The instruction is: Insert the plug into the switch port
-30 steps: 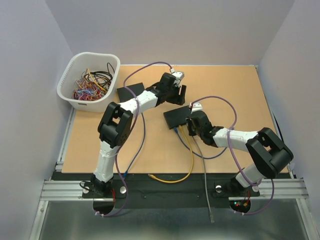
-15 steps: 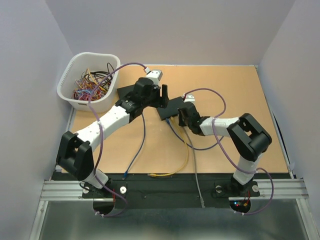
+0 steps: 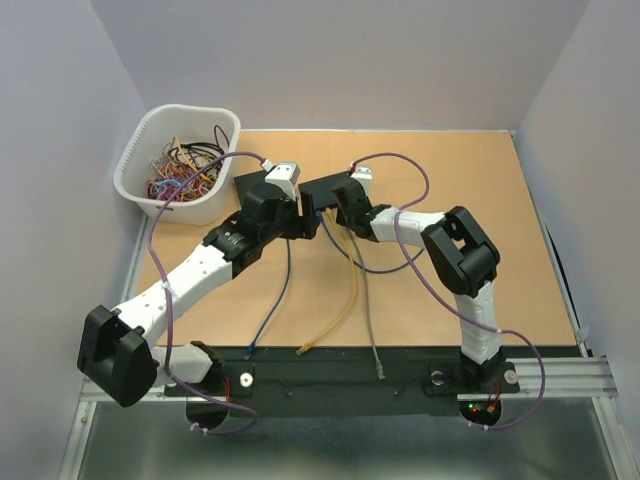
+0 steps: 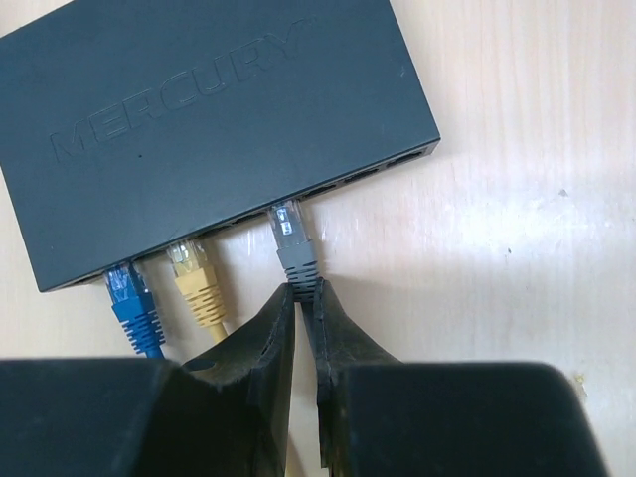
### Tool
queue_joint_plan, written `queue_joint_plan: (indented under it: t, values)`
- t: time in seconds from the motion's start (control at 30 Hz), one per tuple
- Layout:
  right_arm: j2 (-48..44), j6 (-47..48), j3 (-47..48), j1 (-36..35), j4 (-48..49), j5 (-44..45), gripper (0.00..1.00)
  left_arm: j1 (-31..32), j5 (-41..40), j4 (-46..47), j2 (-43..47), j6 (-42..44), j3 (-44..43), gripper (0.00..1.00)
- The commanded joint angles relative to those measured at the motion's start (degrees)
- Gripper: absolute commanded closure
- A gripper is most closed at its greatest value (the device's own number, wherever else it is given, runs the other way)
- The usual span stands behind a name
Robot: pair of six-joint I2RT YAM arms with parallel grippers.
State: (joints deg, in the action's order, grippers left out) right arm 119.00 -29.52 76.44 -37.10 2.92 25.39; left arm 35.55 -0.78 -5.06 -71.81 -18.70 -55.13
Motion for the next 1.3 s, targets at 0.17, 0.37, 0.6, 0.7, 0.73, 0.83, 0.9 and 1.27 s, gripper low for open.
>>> queue_joint_plan:
  t: [0.17,0.37,0.6,0.7,0.73,0.83,0.9,1.27]
  values:
    - [7.91,-2.22,13.19,2.91,-5.55,0.11,0.99,0.05,-2.21,-0.83,6.24,-0.99,2.84,0.24]
    - [14.32,-0.02,23.46,3.0,-7.22,-2.53,1.0,0.05,-3.0,-1.53,7.91,-1.17,3.37,0.24]
    - [13.55,1.12,26.22,3.0,-8.37,-1.48,0.96,0.05,-4.32,-3.38,9.49,-1.08,3.1,0.24]
    - [10.91,3.05,24.03,3.0,-8.37,0.1,0.8,0.05,-5.2,-3.64,10.02,-1.08,3.28,0.24]
    - [8.9,3.58,23.23,2.91,-8.28,0.62,0.63,0.05,-5.98,-3.82,10.2,-1.08,3.28,0.24]
    - [3.55,5.61,20.08,3.0,-8.37,2.11,0.46,-0.04,-7.66,-4.25,10.37,-0.73,2.49,0.24]
    - [0.46,6.14,17.87,3.0,-8.37,3.26,0.45,0.05,-9.23,-4.78,10.37,-0.73,1.79,0.24]
    - [-27.05,11.93,-0.39,2.91,-8.37,-4.63,0.41,-0.13,-15.31,-4.79,12.83,-0.29,-0.94,0.24]
